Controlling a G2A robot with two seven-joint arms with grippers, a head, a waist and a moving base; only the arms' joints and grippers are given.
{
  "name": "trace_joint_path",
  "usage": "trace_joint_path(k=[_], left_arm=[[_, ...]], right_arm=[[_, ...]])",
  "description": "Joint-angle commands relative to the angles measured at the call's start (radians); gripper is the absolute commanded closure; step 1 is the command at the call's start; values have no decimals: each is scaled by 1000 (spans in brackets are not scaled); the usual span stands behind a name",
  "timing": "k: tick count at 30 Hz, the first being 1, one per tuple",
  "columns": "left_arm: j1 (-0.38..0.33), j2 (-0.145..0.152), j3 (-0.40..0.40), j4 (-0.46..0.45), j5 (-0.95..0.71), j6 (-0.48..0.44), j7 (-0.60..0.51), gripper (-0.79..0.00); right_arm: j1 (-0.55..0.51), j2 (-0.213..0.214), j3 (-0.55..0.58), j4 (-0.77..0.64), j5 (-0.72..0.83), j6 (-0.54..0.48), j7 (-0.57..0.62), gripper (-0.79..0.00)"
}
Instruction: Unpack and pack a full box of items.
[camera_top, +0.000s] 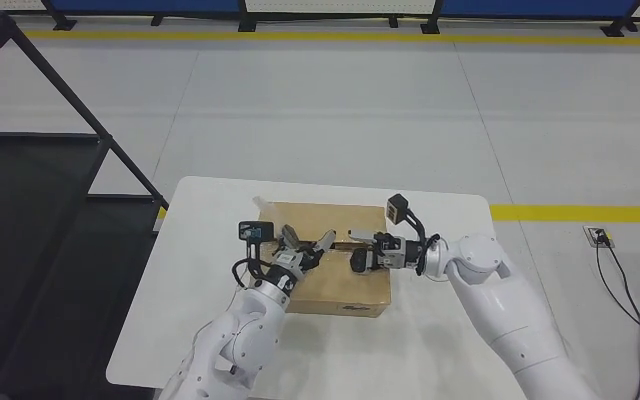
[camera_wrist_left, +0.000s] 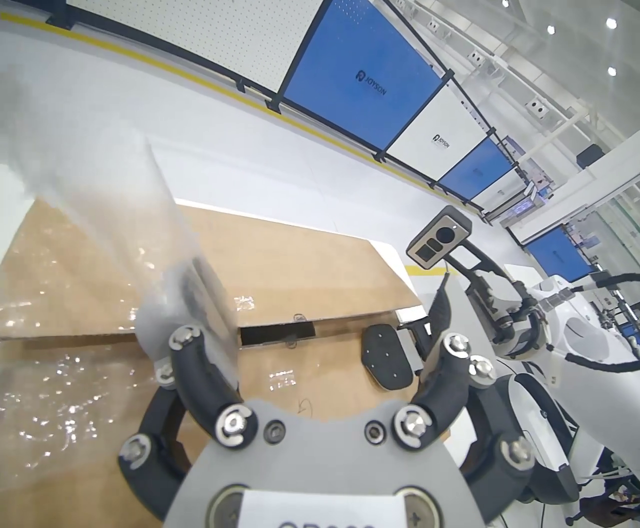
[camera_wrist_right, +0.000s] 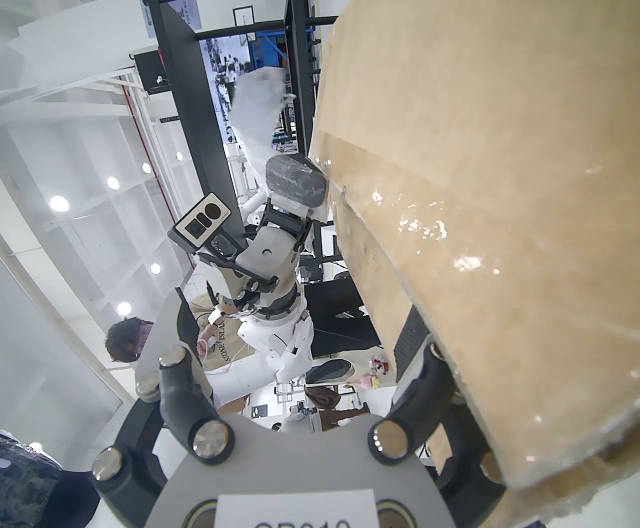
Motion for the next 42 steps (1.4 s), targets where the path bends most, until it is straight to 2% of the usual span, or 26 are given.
trace_joint_path(k=[1, 4, 8, 13, 17, 29, 42], left_arm=[[10, 0, -10, -9, 3, -3, 2, -785], [19, 0, -21, -16, 9, -4, 3, -785], [25, -2, -26, -20, 16, -5, -1, -785], [29, -6, -29, -25, 22, -9, -1, -785], [37, -8, -29, -36, 40, -12, 4, -785], [77, -9, -53, -97, 62, -7, -36, -785], [26, -25, -5, -53, 125, 25, -99, -785]], right_arm=[[-17, 7, 19, -35, 3, -12, 5, -785], [-47, 18, 54, -98, 10, -29, 6, -785], [-106, 33, 117, -181, 26, -72, -51, -785], [-123, 38, 117, -222, -63, 67, -202, -785], [-107, 37, 100, -199, -62, 140, -190, -785], [-88, 34, 76, -150, -60, 136, -176, -785], [-76, 33, 58, -132, -63, 140, -162, -785]])
